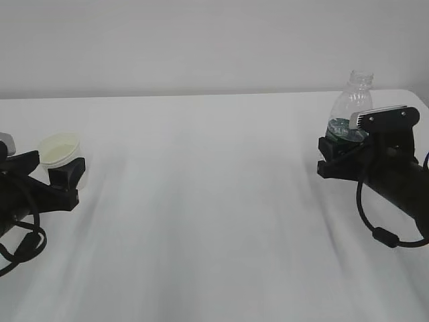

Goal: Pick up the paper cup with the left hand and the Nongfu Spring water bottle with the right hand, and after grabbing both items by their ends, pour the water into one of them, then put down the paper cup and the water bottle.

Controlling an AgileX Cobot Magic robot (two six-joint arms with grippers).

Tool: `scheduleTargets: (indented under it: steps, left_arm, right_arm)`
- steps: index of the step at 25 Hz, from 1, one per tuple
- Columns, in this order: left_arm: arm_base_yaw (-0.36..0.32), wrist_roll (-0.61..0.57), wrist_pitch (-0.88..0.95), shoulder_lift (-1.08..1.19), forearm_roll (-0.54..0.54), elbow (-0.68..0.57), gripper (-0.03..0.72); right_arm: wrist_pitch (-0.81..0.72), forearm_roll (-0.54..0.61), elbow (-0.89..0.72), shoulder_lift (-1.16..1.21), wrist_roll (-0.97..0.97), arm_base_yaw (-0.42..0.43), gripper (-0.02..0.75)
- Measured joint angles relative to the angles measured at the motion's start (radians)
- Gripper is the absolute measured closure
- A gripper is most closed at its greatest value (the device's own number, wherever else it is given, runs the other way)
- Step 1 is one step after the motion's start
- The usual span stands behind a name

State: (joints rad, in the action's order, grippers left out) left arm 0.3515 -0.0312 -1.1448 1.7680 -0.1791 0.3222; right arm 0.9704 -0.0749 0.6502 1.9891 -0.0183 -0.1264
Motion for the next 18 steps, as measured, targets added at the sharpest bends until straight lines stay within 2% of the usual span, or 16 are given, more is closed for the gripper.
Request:
scheduleTargets:
  steps: [6,18]
  left_arm:
    - [0.000,-0.001,0.000,0.000,-0.002,0.000,0.111]
    - [0.000,-0.002,0.000,0.000,-0.002,0.000,0.111]
  right_arm:
    - [0.034,0.038,0.002,0.047,-0.007,0.000,0.314]
    - [0.051,0.044,0.067,0.116,-0.034,0.000,0.314]
